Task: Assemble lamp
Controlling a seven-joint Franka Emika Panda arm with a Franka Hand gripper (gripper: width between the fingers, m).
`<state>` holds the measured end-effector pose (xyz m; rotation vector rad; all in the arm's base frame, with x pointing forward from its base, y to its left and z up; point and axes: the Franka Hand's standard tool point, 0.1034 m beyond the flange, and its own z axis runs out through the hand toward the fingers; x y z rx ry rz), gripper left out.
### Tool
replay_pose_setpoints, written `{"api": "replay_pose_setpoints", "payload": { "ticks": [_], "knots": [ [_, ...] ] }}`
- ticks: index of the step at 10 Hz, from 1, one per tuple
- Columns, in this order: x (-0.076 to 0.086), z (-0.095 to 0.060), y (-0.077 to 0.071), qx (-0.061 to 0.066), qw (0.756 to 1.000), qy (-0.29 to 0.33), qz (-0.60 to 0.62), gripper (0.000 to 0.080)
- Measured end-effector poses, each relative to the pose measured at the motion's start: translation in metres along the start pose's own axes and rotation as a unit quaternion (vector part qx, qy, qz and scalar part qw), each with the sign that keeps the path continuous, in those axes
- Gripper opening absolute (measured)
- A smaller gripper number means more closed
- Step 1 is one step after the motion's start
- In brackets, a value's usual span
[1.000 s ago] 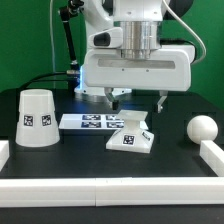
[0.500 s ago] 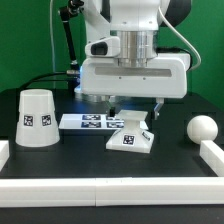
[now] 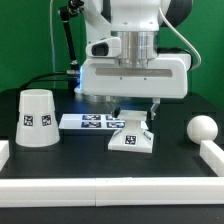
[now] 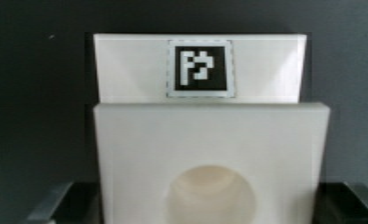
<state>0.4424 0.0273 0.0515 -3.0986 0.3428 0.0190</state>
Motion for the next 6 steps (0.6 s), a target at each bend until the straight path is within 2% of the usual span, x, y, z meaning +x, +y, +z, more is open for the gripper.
{"api": "replay_pose_setpoints", "payload": {
  "ticks": [4,6],
  "knots": [
    [0.001,0.000,0.000,0.000,1.000,-0.002,-0.013,0.0534],
    [0.022,-0.001,-0.007,0.001,0.998,-0.004,-0.065,0.0534]
  ]
}}
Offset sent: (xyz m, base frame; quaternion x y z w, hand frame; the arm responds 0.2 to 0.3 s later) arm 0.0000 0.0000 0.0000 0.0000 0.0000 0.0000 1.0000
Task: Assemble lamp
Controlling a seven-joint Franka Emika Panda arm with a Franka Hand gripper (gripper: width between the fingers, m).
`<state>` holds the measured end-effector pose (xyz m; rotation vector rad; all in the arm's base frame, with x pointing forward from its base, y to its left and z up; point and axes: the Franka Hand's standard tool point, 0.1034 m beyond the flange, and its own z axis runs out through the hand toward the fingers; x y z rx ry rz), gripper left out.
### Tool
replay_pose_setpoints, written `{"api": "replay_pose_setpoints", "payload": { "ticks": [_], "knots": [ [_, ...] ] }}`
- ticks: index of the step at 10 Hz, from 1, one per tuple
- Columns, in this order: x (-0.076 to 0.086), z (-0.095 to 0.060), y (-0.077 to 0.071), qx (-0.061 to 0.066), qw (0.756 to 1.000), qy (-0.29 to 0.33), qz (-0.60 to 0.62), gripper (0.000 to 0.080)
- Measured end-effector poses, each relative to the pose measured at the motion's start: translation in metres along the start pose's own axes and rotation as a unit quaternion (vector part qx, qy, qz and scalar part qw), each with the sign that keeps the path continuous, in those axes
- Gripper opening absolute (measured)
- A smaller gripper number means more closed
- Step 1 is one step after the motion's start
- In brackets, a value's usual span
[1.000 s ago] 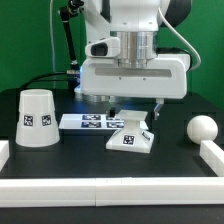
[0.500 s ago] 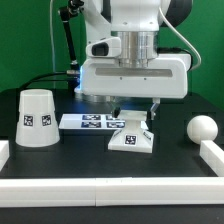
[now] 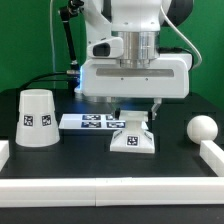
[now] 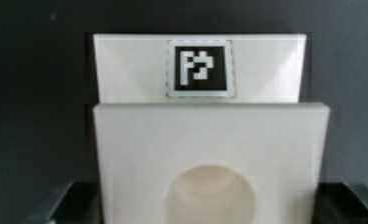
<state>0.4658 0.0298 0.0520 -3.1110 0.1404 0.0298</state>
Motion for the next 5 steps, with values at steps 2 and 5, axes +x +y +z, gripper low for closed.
{"api": "replay_pose_setpoints", "payload": {
  "ticks": [2,5],
  "knots": [
    [0.026,-0.001,-0.009,0.002,0.999,0.008,-0.033,0.0535],
    [0.070,-0.001,-0.032,0.006,0.998,0.027,-0.059,0.0536]
  ]
}}
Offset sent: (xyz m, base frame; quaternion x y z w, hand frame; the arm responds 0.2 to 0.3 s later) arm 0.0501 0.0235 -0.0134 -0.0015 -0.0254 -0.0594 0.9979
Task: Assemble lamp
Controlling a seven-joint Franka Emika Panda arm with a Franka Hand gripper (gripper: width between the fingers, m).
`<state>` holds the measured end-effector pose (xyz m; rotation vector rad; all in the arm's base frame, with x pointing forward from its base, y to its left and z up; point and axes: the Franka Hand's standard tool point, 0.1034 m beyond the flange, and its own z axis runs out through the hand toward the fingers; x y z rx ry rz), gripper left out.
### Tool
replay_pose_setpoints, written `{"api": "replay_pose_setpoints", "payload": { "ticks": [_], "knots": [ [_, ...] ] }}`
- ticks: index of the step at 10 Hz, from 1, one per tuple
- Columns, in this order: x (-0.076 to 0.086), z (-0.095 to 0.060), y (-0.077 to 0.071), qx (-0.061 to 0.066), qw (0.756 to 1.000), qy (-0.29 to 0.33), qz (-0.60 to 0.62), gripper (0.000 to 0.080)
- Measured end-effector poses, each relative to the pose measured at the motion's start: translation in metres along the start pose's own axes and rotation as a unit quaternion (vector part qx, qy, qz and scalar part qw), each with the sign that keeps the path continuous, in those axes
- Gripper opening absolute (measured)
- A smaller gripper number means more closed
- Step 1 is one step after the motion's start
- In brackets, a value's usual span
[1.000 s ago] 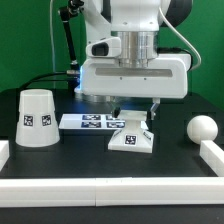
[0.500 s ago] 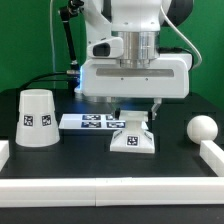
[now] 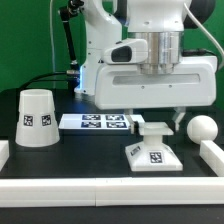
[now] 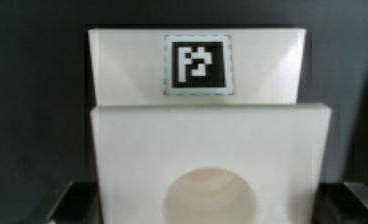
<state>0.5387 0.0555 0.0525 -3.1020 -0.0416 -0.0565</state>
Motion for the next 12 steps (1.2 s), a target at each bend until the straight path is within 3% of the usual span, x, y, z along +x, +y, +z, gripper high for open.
{"api": "replay_pose_setpoints", "payload": {
  "ticks": [2,5,8,11,12],
  "knots": [
    [0.024,0.001,-0.011,0.002,1.000,0.015,-0.006,0.0537],
    [0.073,0.003,-0.028,0.009,0.999,0.042,0.028,0.0537],
    [0.081,0.001,-0.043,0.011,0.999,0.036,0.031,0.0537],
    [0.079,0.001,-0.044,0.011,0.999,0.038,0.029,0.0537],
    [0.078,0.002,-0.044,0.011,0.999,0.037,0.029,0.0604]
  ]
}}
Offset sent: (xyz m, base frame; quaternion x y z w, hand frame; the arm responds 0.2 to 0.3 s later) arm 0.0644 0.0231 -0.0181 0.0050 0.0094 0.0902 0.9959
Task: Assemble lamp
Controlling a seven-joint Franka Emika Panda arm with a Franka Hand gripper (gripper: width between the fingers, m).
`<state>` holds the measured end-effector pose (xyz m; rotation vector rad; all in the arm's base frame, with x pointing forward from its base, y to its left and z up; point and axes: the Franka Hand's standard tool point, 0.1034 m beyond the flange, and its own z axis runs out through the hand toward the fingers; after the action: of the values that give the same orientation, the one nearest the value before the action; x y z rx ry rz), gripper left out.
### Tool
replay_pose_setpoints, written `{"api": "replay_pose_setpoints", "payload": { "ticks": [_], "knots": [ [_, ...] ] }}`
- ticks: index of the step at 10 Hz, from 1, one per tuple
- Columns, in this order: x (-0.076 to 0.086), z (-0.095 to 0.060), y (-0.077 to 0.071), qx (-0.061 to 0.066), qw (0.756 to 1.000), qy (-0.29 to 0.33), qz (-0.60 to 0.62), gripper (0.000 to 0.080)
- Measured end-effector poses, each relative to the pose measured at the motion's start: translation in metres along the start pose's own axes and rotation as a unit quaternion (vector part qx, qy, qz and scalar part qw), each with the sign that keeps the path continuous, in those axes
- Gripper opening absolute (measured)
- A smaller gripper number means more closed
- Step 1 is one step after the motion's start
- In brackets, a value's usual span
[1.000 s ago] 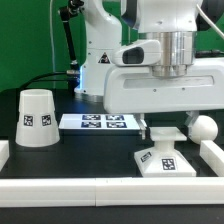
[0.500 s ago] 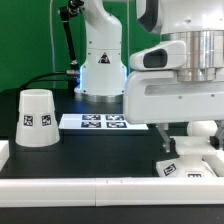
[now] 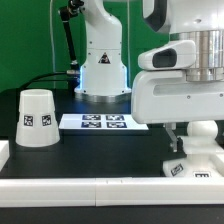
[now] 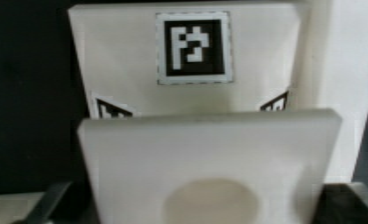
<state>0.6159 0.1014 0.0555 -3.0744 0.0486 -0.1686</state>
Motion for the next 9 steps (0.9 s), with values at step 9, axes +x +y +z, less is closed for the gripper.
{"api": "replay_pose_setpoints", "payload": {
  "ticks": [9],
  "knots": [
    [-0.084,-0.024,-0.012,-0.009,0.994,-0.037,0.104,0.0698]
  ]
}}
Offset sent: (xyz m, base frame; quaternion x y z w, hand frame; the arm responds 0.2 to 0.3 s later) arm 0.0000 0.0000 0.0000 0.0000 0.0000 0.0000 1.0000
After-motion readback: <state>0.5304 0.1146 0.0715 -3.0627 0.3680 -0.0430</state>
